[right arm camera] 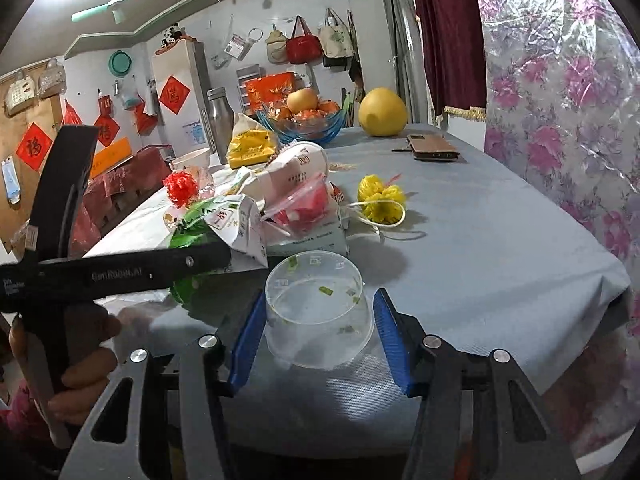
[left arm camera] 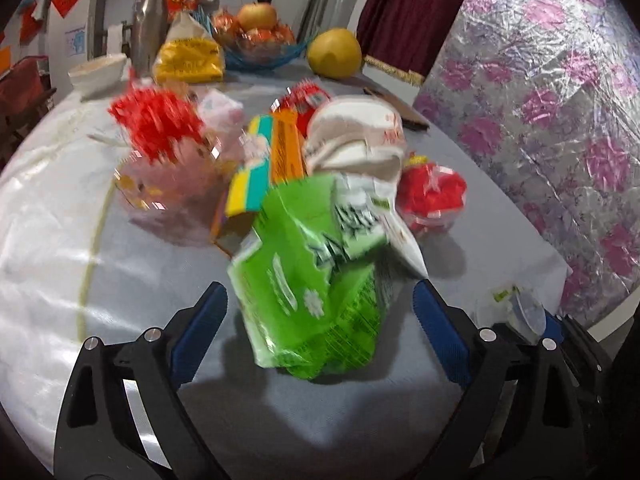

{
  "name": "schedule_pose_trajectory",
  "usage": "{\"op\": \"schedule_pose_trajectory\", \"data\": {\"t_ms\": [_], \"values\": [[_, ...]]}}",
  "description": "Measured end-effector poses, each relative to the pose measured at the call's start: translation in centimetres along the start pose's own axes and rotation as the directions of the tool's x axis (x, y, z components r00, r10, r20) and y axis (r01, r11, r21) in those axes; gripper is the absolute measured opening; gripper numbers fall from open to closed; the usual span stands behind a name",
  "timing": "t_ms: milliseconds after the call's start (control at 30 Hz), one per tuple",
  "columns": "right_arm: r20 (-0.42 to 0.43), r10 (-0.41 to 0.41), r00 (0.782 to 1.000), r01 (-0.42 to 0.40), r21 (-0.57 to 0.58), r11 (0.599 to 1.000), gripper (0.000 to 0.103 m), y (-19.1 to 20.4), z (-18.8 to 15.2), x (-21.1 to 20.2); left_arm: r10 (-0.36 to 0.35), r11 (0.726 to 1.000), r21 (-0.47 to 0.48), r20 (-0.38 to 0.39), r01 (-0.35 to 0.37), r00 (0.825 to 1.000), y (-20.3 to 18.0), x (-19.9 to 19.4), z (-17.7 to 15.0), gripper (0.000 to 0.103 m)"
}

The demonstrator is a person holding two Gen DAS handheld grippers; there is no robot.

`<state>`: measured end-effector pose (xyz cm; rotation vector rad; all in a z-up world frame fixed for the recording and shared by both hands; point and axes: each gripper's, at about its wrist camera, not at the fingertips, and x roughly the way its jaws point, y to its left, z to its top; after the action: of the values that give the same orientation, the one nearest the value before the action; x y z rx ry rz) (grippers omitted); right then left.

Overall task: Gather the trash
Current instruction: 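Carry green bag with left gripper while right gripper carries clear cup to red basket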

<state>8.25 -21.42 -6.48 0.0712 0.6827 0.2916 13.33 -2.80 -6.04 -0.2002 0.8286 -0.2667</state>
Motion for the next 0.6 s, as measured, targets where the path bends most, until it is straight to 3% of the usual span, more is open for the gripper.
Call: {"op": "schedule_pose_trajectory", "data": {"t_ms": [100,133,167,200,433,600], "values": [[0.013,0.015,1.0,-0.016,0.025,1.0,0.054,-0.6,0.1,-0.6,0.009,1.0,0.011,0.013,-0.009,1.0,-0.4,0.1,-0.2,0.088],[0.022,0.015,1.0,-0.015,0.029,0.999,0.054,-0.7,0.1,-0.9,0.012,1.0,0.015,0.03,-0.012,0.999,-0.4,0.0,-0.1,0.082],[0.039,0.009,0.999,-0.011,0.036,0.999,0.054,-1.0,0.2,-1.5,0.005,1.0,0.023,0.048,-0.007,0.999,-0.4,-0.2,-0.1,0.067],[0.054,0.0,0.999,-0.002,0.041,0.999,0.054,-1.4,0.3,-2.1,-0.01,0.999,0.034,0.064,0.008,0.998,-0.5,-0.6,0.0,0.059],[0.114,-0.102,0.988,0.084,0.149,0.985,0.054,-6.2,-0.5,-6.0,-0.02,0.999,0.051,0.112,0.015,0.993,-1.4,-2.1,-0.5,0.049],[0.099,-0.149,0.984,0.12,0.251,0.96,0.054,-10.1,-1.8,-6.9,-0.02,0.995,0.101,0.136,0.006,0.99,-3.0,-2.6,-1.1,0.047]]}}
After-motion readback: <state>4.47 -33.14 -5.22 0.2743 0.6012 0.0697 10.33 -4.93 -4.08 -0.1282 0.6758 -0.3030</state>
